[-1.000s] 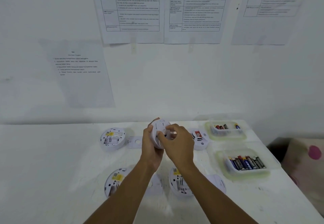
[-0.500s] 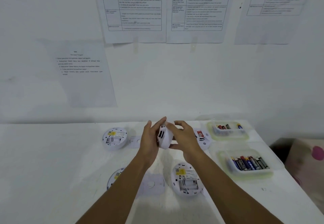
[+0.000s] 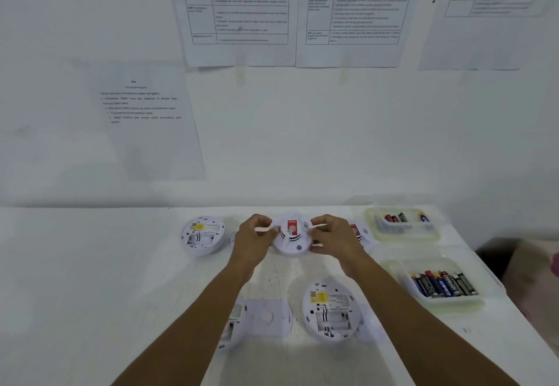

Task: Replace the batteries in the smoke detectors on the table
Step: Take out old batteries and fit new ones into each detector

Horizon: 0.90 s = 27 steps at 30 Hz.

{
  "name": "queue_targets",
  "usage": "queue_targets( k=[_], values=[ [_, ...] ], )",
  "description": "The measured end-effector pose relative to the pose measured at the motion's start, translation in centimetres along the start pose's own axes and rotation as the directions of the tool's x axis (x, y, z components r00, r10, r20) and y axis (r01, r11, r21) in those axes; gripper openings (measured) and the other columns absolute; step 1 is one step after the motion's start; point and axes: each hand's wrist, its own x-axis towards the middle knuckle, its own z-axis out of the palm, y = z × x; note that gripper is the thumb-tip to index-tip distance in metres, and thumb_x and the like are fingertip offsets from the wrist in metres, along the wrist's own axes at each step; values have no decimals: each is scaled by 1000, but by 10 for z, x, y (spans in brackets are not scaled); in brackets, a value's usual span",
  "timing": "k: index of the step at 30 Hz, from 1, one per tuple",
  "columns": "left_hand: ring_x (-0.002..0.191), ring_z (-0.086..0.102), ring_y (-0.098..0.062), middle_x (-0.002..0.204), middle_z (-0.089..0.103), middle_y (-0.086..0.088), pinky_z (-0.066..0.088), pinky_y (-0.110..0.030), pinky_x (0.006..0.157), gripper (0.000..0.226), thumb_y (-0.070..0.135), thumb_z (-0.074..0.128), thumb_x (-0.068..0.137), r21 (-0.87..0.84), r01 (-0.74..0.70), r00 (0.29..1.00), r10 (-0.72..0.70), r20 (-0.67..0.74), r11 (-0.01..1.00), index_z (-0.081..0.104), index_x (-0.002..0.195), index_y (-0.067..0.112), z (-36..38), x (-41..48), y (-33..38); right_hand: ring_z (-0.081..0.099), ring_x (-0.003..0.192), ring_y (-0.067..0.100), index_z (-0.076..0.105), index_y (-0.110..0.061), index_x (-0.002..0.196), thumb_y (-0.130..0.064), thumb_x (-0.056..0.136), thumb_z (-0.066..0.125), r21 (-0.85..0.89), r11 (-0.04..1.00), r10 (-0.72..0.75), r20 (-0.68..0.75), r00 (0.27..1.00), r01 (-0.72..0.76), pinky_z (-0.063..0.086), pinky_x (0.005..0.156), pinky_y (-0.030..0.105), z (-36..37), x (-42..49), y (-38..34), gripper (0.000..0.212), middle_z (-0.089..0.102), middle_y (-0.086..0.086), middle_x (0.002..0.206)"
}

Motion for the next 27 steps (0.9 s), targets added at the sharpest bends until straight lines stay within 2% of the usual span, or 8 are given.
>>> queue_targets(
  k=[2,5,9,13,16,21,25,27],
  values=[
    [100,65,-15,117,65,0,57,-31,84,23,17,71,87,59,-28,994,21,110,998,63,109,21,0,5,-4,68,95,26,63,-8,115,-3,90,61,-123,992,0,-4,1000,0,60,79,40,0,5,3,25,68,11,110],
    [112,59,-15,125,55,4,54,-34,95,63,13,83,72,204,-142,953,78,293,969,54,128,20,-2,10,-11,66,98,19,65,-13,114,-6,83,66,-338,940,-27,66,997,48,57,87,38,1,6,6,33,68,0,105],
    [103,58,-20,112,59,-2,50,-34,89,62,25,87,61,479,-326,926,173,336,815,59,116,17,-1,16,-21,59,98,23,60,-8,111,-13,70,77,-631,738,-166,175,970,240,52,85,38,6,4,10,45,62,8,109],
    [102,59,-17,115,64,-1,50,-33,90,65,21,89,64,466,-323,933,194,304,823,59,121,12,-2,14,-22,62,96,22,62,-15,111,-17,73,75,-693,638,-245,232,941,337,52,85,40,8,5,13,41,67,5,105],
    [103,56,-10,117,60,7,46,-27,90,69,22,87,69,449,-303,932,163,322,841,55,129,12,0,13,-20,60,111,20,54,-19,131,-22,75,76,-683,659,-218,226,949,314,50,94,36,8,6,18,61,64,1,122],
    [110,61,-16,121,66,2,50,-43,99,69,43,78,67,475,-261,940,109,323,840,58,129,18,-1,21,-33,45,131,20,40,-15,145,-18,80,74,-670,671,-261,187,947,317,33,107,26,12,7,20,73,49,4,143],
    [111,59,-17,116,63,-1,45,-26,92,51,20,78,80,467,-242,949,106,298,850,58,126,10,3,19,-24,46,128,20,41,-15,143,-17,80,74,-684,652,-287,176,942,327,32,103,23,14,10,20,72,50,6,140],
    [105,57,-9,112,59,9,45,-25,92,53,34,76,77,468,-255,944,113,311,846,59,122,13,2,17,-21,42,132,19,40,-17,144,-21,79,75,-695,632,-308,179,934,342,32,107,27,16,11,21,74,45,4,145]
  ],
)
